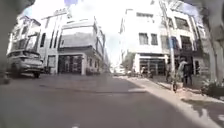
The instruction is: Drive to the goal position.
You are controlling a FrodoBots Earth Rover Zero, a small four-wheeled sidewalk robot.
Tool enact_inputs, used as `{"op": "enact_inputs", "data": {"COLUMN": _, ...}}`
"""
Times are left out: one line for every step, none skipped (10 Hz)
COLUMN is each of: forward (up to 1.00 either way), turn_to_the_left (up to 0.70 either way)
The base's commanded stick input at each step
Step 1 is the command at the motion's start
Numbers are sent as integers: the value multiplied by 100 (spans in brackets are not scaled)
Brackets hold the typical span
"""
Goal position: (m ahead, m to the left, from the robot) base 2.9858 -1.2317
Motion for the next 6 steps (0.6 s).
{"op": "enact_inputs", "data": {"forward": 100, "turn_to_the_left": 0}}
{"op": "enact_inputs", "data": {"forward": 100, "turn_to_the_left": 0}}
{"op": "enact_inputs", "data": {"forward": 100, "turn_to_the_left": 0}}
{"op": "enact_inputs", "data": {"forward": 100, "turn_to_the_left": 0}}
{"op": "enact_inputs", "data": {"forward": 100, "turn_to_the_left": -2}}
{"op": "enact_inputs", "data": {"forward": 100, "turn_to_the_left": -6}}
